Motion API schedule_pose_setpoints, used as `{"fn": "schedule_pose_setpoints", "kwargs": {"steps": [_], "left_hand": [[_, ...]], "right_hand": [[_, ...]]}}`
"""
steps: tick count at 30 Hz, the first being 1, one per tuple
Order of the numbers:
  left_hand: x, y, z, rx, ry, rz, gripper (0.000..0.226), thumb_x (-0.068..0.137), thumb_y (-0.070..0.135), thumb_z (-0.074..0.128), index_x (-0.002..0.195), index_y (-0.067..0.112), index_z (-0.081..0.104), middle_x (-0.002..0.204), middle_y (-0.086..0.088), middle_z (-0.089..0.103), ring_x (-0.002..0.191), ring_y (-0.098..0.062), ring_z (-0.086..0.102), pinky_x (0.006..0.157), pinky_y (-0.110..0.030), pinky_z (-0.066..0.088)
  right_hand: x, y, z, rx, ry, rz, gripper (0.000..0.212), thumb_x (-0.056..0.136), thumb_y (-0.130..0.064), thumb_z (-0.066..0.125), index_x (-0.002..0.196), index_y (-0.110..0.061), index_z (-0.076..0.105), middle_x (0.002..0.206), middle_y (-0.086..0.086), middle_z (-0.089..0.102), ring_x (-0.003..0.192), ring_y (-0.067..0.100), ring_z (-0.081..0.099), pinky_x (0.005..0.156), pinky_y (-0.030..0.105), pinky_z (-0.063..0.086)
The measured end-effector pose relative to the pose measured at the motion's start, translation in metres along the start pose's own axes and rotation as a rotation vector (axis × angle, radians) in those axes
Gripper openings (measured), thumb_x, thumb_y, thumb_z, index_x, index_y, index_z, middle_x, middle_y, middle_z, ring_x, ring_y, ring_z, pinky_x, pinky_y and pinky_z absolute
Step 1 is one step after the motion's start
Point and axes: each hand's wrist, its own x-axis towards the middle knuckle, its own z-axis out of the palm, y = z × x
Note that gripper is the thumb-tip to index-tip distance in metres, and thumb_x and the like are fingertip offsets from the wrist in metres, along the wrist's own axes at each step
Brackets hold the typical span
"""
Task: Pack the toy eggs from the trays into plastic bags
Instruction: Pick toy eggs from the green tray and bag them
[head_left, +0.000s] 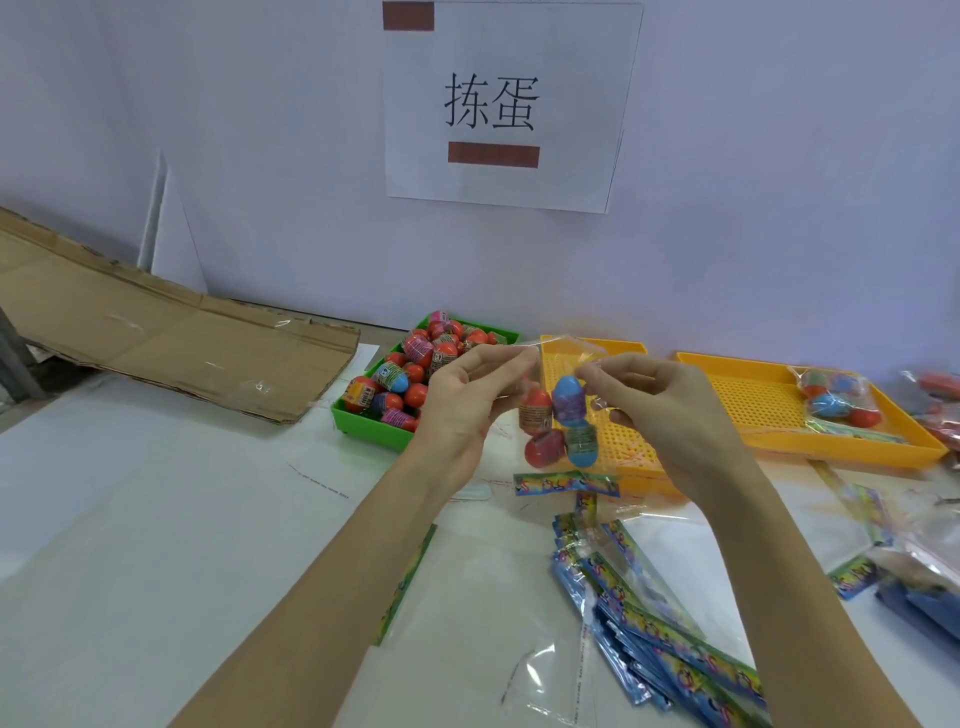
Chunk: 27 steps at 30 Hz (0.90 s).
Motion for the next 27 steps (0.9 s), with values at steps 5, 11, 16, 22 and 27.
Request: {"fn": "schedule_pose_setpoints", "kwargs": {"steps": [5,11,16,22,27], "left_hand": [[0.001,-0.001,-0.001,0.043,-0.018,0.041,0.016,0.083,0.01,0.08,0.097,0.004,0.075,0.085,-0.005,0.077,0.072,-0.014,0.069,0.069,-0.02,0.057],[0.001,-0.001,-0.005,0.03,-0.063,0.012,0.016,0.089,0.01,0.077,0.102,0.001,0.077,0.099,-0.016,0.077,0.081,-0.019,0.074,0.077,-0.024,0.06],[0.0,-0.007,-0.001,0.2,-0.014,0.089,0.014,0.093,0.009,0.076,0.104,0.001,0.076,0.093,-0.014,0.077,0.076,-0.018,0.073,0.075,-0.028,0.06],[-0.007,-0.008,0.006,0.358,-0.049,0.231,0.007,0.096,0.01,0.073,0.1,0.009,0.078,0.083,-0.011,0.076,0.073,-0.015,0.068,0.073,-0.028,0.059],[-0.01,-0.005,0.008,0.544,-0.114,0.395,0.011,0.1,0.004,0.066,0.102,0.009,0.076,0.075,0.007,0.072,0.069,-0.012,0.067,0.071,-0.026,0.057]], "right_hand": [[0.001,0.003,-0.013,0.078,0.033,0.02,0.019,0.081,-0.037,0.079,0.09,-0.02,0.08,0.077,-0.004,0.074,0.073,0.007,0.066,0.071,0.027,0.053],[0.002,0.003,-0.014,0.091,-0.012,0.09,0.02,0.086,-0.034,0.078,0.097,-0.017,0.078,0.079,-0.005,0.075,0.075,0.009,0.067,0.068,0.025,0.055],[0.001,0.002,-0.002,-0.202,0.212,-0.17,0.02,0.09,-0.02,0.079,0.105,-0.018,0.066,0.097,0.0,0.07,0.087,0.016,0.065,0.071,0.025,0.052],[-0.006,0.001,0.027,-0.573,0.19,-0.653,0.006,0.093,-0.02,0.076,0.099,-0.021,0.075,0.096,-0.007,0.062,0.085,0.009,0.056,0.077,0.009,0.039],[-0.006,0.002,0.03,-0.617,0.249,-0.723,0.012,0.094,-0.014,0.075,0.105,-0.014,0.079,0.096,0.0,0.07,0.083,0.012,0.062,0.077,0.02,0.046]]}}
